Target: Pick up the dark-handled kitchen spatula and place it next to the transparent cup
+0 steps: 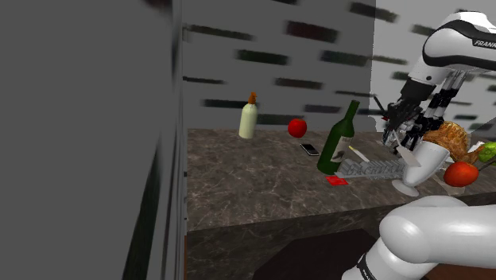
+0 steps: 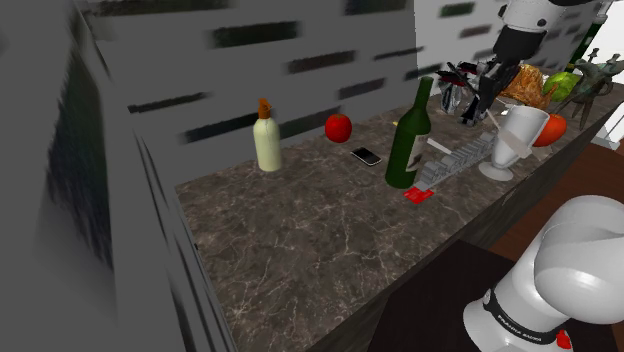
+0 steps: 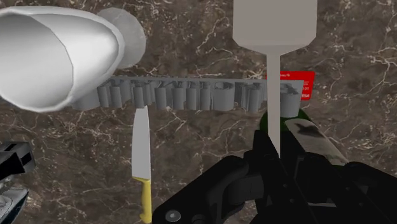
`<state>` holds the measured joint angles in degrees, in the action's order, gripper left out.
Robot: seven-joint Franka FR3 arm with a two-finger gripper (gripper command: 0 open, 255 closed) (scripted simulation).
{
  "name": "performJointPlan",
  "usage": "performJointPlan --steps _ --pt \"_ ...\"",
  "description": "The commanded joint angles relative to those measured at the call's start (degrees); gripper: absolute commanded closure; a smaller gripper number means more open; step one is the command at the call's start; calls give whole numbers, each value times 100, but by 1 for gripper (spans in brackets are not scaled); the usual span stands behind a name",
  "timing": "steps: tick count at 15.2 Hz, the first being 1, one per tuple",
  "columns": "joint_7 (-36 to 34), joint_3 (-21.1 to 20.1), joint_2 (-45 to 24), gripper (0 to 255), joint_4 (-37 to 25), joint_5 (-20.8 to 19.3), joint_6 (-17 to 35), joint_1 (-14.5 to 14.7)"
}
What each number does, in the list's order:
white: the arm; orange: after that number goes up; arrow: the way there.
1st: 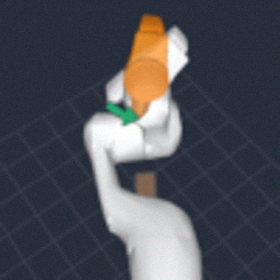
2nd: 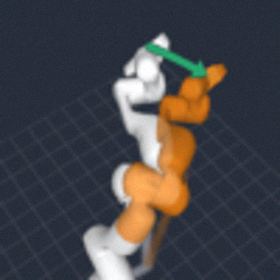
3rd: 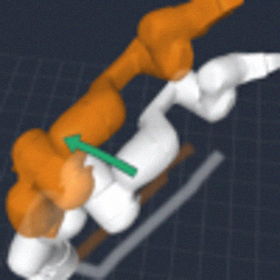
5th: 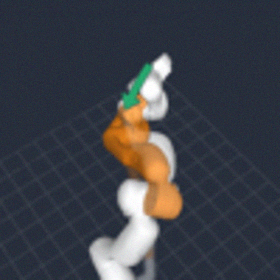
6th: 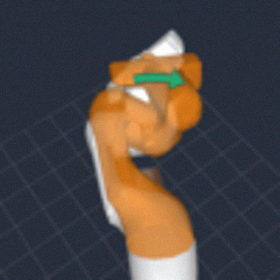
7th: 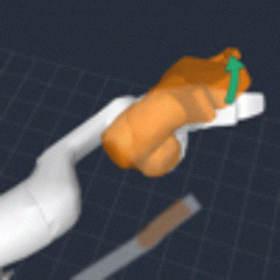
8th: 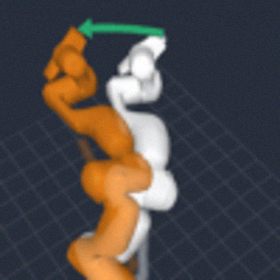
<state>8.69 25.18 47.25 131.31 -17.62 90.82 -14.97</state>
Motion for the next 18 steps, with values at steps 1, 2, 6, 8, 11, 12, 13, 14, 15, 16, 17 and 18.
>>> performJointPlan --steps 1,2,6,8,11,12,13,14,15,16,17,18 --pt "-7 32 65 255 194 -42 131 -28" --pt "-12 49 86 255 281 -60 198 -38" --pt "-33 123 154 255 619 -136 469 -77" --pt "-42 164 181 255 782 -176 606 -97" --pt "-55 228 212 255 1022 -239 816 -127" --pt "-59 251 220 255 1100 -260 886 -136" --pt "-64 274 226 255 1177 -283 957 -146" --pt "-68 298 231 255 1253 -305 1029 -156" --pt "-72 322 234 255 1328 -328 1101 -166" --pt "-75 347 236 255 1403 -351 1174 -176" --pt "-79 373 237 255 1476 -375 1247 -185" --pt "-83 399 235 255 1549 -399 1321 -195"
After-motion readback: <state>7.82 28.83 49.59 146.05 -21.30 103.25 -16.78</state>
